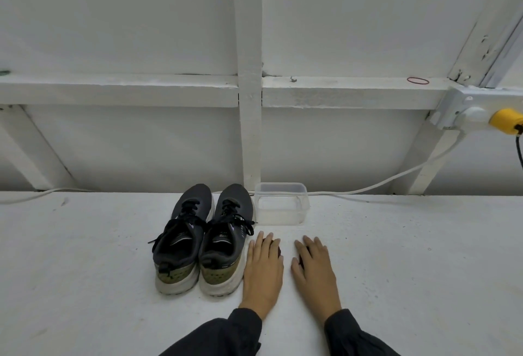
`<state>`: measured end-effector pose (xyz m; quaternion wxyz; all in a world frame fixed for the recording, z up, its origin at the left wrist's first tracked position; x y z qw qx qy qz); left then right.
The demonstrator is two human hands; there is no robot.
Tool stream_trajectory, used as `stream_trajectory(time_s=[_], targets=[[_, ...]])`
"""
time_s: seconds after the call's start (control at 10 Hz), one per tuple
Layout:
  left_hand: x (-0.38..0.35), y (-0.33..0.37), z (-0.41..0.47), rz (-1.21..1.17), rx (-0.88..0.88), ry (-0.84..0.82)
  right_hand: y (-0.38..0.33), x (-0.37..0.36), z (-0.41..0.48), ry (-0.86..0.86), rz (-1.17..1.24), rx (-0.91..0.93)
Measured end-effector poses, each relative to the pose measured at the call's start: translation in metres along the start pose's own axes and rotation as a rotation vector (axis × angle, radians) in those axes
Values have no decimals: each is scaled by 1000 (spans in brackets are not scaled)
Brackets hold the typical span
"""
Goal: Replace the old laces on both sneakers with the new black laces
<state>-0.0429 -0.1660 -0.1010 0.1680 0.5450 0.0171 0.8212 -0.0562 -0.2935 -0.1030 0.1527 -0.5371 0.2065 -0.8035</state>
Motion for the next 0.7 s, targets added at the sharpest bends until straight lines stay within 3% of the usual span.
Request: stream_trajectory(time_s=[0.3,0.5,0.6,0.7], targets=[[-5,-2,13,48,-10,-4,-6,-17,26,-50,-4,43],[-4,-2,11,-61,37,-95,-9,-12,26,-27,5,64],[10,0,9,-86,-20,85,-7,-9,25,25,65,57],[26,8,-12,-344,-116,170,-9,-1,25,146,144,100]])
Point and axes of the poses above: each hand's wrist, its own z-axis towards the middle knuckle, its own x-axis out of the back of the hand, y = z × x, the point moved 5 cm from there along z, towards the middle knuckle, and after that the axes turned 15 degrees about y, right-handed, at the moved point
